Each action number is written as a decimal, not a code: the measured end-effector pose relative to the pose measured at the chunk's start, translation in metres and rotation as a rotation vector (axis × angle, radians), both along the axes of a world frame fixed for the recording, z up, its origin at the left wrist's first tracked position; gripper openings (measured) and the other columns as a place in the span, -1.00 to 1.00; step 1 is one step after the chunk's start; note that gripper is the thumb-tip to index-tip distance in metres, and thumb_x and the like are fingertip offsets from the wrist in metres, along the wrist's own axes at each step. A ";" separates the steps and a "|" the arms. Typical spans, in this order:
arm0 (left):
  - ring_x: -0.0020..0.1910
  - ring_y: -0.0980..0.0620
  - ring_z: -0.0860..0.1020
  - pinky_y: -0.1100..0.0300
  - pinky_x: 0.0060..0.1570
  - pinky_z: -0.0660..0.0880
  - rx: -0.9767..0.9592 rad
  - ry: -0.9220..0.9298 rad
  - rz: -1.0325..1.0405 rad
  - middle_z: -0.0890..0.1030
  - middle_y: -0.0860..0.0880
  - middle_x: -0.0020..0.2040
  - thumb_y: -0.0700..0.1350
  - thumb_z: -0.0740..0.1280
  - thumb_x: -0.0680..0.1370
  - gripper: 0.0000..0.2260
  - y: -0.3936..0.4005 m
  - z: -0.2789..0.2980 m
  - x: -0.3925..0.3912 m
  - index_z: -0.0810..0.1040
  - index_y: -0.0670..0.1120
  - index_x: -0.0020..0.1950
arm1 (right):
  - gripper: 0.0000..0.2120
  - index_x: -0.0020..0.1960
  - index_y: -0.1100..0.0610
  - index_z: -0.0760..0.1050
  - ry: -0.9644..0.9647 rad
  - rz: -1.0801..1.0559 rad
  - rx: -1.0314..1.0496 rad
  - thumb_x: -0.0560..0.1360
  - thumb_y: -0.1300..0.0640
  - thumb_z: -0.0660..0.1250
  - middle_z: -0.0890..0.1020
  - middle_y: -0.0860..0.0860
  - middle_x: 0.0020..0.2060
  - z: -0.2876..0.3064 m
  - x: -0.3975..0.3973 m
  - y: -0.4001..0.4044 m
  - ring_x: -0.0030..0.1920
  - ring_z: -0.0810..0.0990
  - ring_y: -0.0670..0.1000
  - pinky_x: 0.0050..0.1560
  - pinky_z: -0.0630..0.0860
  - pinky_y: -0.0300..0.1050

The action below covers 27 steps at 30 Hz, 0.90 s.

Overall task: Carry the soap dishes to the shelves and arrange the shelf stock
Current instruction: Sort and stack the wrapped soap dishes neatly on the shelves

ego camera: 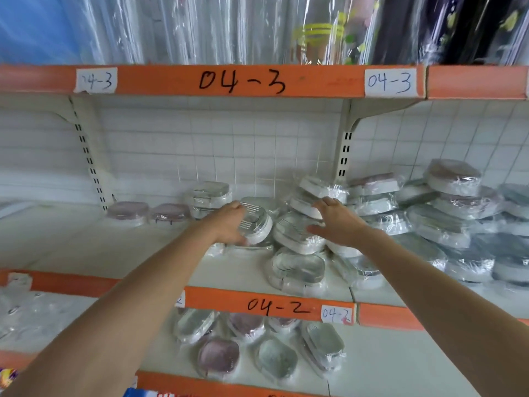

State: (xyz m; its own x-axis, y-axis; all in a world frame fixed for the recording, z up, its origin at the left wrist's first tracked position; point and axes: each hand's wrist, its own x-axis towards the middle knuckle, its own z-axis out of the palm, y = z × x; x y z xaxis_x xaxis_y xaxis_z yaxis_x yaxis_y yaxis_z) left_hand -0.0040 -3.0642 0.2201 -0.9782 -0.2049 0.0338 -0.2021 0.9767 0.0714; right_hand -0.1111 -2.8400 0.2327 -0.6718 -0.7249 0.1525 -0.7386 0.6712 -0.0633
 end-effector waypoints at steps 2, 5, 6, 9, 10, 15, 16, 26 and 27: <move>0.53 -0.06 0.07 0.14 0.47 0.09 -0.053 -0.049 -0.009 0.05 -0.15 0.56 0.04 0.48 0.44 -0.11 -0.003 -0.004 -0.010 0.02 -0.23 0.55 | -0.39 0.46 0.21 0.20 0.024 -0.006 -0.021 0.55 -0.09 0.26 0.33 0.12 0.38 0.002 -0.013 0.000 0.38 0.29 0.11 0.35 0.32 0.02; 0.56 -0.03 -0.06 0.18 0.47 -0.06 -0.127 -0.116 -0.023 -0.12 -0.11 0.58 -0.03 0.51 0.41 0.01 -0.008 -0.008 -0.023 -0.15 -0.20 0.57 | -0.41 0.46 0.22 0.18 0.069 -0.034 -0.061 0.57 -0.08 0.23 0.30 0.11 0.41 0.009 -0.031 0.000 0.42 0.24 0.12 0.39 0.26 -0.01; 0.56 -0.03 -0.08 0.20 0.46 -0.08 -0.155 -0.141 -0.028 -0.15 -0.11 0.58 -0.06 0.52 0.40 0.03 -0.010 -0.008 -0.026 -0.18 -0.20 0.57 | -0.41 0.47 0.22 0.17 0.076 -0.049 -0.074 0.58 -0.08 0.21 0.29 0.12 0.41 0.012 -0.036 -0.001 0.43 0.22 0.12 0.39 0.24 -0.01; 0.56 -0.05 -0.14 0.19 0.47 -0.12 -0.215 -0.193 -0.028 -0.22 -0.11 0.58 -0.08 0.55 0.36 0.10 -0.019 -0.012 -0.040 -0.26 -0.18 0.55 | -0.41 0.48 0.22 0.15 0.073 -0.098 -0.100 0.59 -0.09 0.17 0.28 0.11 0.43 0.016 -0.049 -0.005 0.43 0.21 0.12 0.40 0.24 0.01; 0.56 -0.05 -0.17 0.18 0.47 -0.15 -0.230 -0.204 -0.034 -0.24 -0.11 0.57 -0.07 0.56 0.35 0.13 -0.023 -0.014 -0.044 -0.28 -0.18 0.55 | -0.40 0.49 0.22 0.14 0.063 -0.114 -0.102 0.59 -0.10 0.17 0.27 0.12 0.43 0.017 -0.053 -0.008 0.44 0.20 0.12 0.40 0.23 0.01; 0.55 -0.07 -0.16 0.12 0.51 -0.15 -0.292 -0.229 -0.111 -0.22 -0.12 0.57 0.02 0.60 0.27 0.23 -0.039 -0.020 -0.070 -0.32 -0.18 0.54 | -0.37 0.47 0.24 0.16 0.035 -0.208 -0.087 0.58 -0.17 0.15 0.27 0.13 0.43 0.019 -0.075 -0.018 0.43 0.22 0.13 0.39 0.24 0.01; 0.55 -0.07 -0.10 0.13 0.51 -0.10 -0.287 -0.209 -0.121 -0.15 -0.11 0.57 0.03 0.60 0.27 0.22 -0.042 -0.017 -0.077 -0.27 -0.17 0.55 | -0.35 0.46 0.25 0.18 0.023 -0.231 -0.088 0.57 -0.19 0.14 0.28 0.14 0.42 0.019 -0.081 -0.021 0.42 0.23 0.14 0.38 0.24 0.02; 0.45 -0.12 0.13 -0.03 0.40 0.26 0.086 -0.091 -0.027 0.10 -0.11 0.42 0.28 0.52 0.26 0.06 -0.043 0.012 -0.120 0.04 -0.13 0.53 | -0.23 0.47 0.25 0.20 -0.224 -0.461 -0.056 0.54 -0.35 -0.01 0.34 0.21 0.40 0.019 -0.119 -0.046 0.40 0.29 0.20 0.39 0.27 0.09; 0.46 -0.14 0.13 -0.05 0.40 0.26 0.100 -0.099 -0.030 0.07 -0.11 0.45 0.29 0.51 0.26 0.08 -0.043 0.012 -0.123 0.01 -0.12 0.54 | -0.22 0.48 0.24 0.19 -0.223 -0.480 -0.051 0.54 -0.35 -0.02 0.32 0.20 0.41 0.018 -0.119 -0.048 0.41 0.27 0.20 0.39 0.25 0.09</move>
